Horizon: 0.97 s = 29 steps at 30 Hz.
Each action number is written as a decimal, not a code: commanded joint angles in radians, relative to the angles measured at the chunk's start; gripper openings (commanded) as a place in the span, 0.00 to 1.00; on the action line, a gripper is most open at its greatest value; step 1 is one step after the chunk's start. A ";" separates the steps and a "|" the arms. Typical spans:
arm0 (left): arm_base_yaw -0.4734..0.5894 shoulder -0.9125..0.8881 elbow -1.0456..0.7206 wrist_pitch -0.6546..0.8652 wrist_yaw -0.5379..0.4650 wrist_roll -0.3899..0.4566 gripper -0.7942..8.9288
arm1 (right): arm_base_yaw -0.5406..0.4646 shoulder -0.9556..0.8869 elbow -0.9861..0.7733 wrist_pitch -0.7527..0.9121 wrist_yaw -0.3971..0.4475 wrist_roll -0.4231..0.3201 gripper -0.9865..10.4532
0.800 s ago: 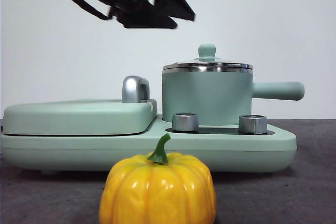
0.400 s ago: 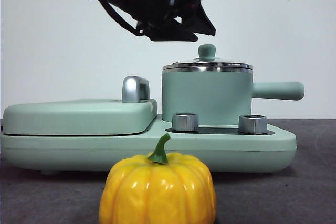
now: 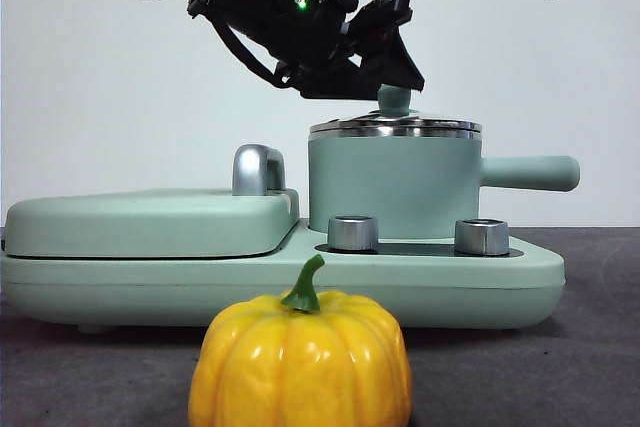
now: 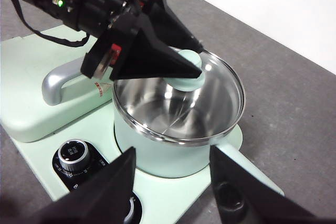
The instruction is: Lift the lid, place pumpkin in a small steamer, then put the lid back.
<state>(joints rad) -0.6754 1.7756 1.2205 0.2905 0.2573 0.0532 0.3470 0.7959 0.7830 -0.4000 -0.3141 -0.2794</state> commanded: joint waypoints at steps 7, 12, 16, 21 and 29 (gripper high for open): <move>-0.011 0.024 0.025 -0.033 -0.003 0.043 0.34 | 0.006 0.007 0.018 0.010 0.000 0.015 0.28; -0.011 0.024 0.025 -0.033 -0.003 0.043 0.23 | 0.006 0.007 0.018 0.010 0.000 0.015 0.28; -0.012 0.024 0.025 -0.023 -0.003 0.045 0.09 | 0.006 0.007 0.018 0.009 0.000 0.015 0.28; -0.012 0.022 0.026 -0.005 -0.006 0.063 0.09 | 0.006 0.007 0.018 0.010 0.000 0.015 0.28; -0.012 -0.028 0.031 0.040 -0.006 0.061 0.09 | 0.006 0.007 0.018 0.010 0.000 0.014 0.28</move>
<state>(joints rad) -0.6769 1.7721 1.2205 0.2852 0.2497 0.1081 0.3470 0.7959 0.7830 -0.3996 -0.3138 -0.2794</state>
